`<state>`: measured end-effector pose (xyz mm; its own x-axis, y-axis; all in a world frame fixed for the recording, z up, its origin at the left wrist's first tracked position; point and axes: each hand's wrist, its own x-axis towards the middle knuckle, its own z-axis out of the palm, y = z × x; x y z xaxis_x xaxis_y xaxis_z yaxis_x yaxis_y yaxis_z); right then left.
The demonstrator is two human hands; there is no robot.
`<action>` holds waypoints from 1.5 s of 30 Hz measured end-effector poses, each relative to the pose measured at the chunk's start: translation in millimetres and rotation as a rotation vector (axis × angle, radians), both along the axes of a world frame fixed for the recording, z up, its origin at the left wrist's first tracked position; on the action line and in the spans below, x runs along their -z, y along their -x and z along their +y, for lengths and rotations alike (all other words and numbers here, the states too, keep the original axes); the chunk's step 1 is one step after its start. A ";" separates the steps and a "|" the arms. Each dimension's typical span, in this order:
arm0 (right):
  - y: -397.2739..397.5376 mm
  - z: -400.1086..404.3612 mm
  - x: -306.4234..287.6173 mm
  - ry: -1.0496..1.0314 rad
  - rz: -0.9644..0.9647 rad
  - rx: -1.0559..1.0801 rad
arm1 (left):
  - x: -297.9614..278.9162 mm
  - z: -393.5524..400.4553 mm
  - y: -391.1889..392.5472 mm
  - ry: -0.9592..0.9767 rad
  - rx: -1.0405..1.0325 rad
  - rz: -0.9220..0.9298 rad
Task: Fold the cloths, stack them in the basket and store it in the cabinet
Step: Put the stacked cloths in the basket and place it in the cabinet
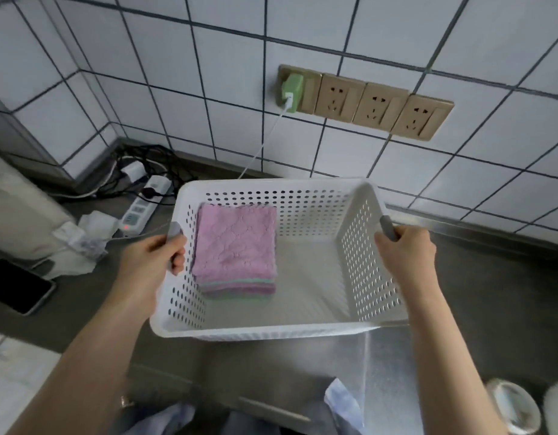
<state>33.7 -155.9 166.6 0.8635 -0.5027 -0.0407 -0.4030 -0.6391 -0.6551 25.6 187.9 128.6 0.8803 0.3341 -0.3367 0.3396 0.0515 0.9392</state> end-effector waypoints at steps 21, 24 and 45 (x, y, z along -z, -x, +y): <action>47.9 369.5 -17.4 -0.031 0.070 -0.365 | -30.2 369.3 152.2 -0.235 -0.210 0.081; 39.0 415.3 -23.2 0.022 0.105 -0.493 | -29.8 406.1 171.5 -0.201 -0.355 0.082; 6.5 751.6 -35.1 0.009 0.142 -1.614 | -40.7 464.3 341.4 -0.290 -1.428 0.217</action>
<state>27.2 595.7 201.7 0.4546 0.8754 -0.1644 0.6026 -0.4382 -0.6669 -315.8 652.2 169.3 -0.3045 0.9339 -0.1873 0.2956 0.2796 0.9135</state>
